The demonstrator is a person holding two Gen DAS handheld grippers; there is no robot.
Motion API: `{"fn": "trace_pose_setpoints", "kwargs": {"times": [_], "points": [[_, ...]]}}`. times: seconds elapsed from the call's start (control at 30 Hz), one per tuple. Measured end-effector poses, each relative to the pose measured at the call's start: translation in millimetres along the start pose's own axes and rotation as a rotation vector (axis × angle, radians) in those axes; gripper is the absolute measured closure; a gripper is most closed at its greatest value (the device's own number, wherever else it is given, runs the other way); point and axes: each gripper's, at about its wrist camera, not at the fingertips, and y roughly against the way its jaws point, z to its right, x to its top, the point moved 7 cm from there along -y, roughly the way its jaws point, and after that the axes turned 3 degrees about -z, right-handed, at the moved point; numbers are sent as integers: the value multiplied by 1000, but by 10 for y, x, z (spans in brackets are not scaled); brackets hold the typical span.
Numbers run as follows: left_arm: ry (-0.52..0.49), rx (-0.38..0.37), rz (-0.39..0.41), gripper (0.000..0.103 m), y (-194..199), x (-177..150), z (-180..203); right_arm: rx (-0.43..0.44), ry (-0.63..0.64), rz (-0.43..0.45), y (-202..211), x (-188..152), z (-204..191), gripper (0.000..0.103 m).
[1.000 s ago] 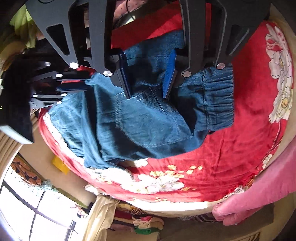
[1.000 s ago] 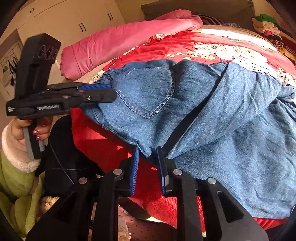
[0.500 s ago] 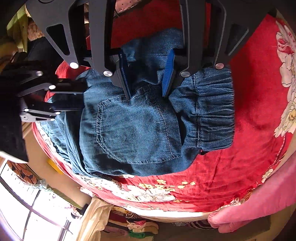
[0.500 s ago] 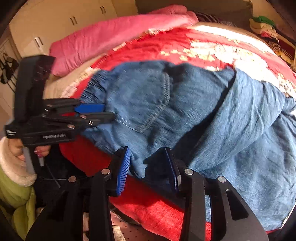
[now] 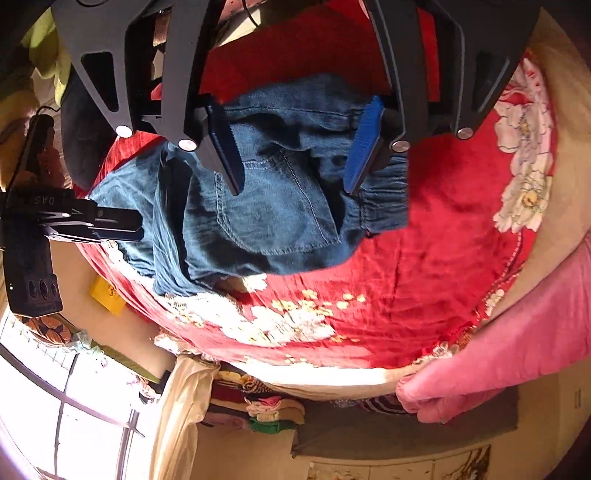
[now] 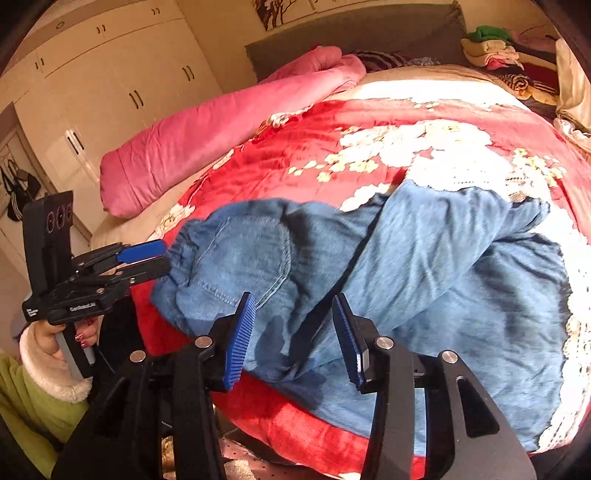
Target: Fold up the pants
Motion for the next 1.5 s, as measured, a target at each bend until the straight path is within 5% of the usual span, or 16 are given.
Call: {"fn": "trace_pose_setpoints", "kwargs": {"times": [0.17, 0.4, 0.7, 0.93, 1.07, 1.5], "points": [[-15, 10, 52, 37, 164, 275, 91, -77, -9, 73, 279, 337, 289, 43], [-58, -113, 49, 32, -27, 603, 601, -171, -48, 106, 498, 737, 675, 30], [-60, -305, -109, 32, -765, 367, 1298, -202, -68, 71, 430, 1013, 918, 25], [-27, -309, -167, 66, -1231, 291, 1356, -202, -54, -4, 65, 1211, 936, 24], [-30, -375, -189, 88, -1355, 185, 1421, -234, -41, -63, -250, 1324, 962, 24], [-32, -433, -187, 97, -1472, 103, 1396, -427, 12, -278, -1388, 1493, 1283, 27]]}}
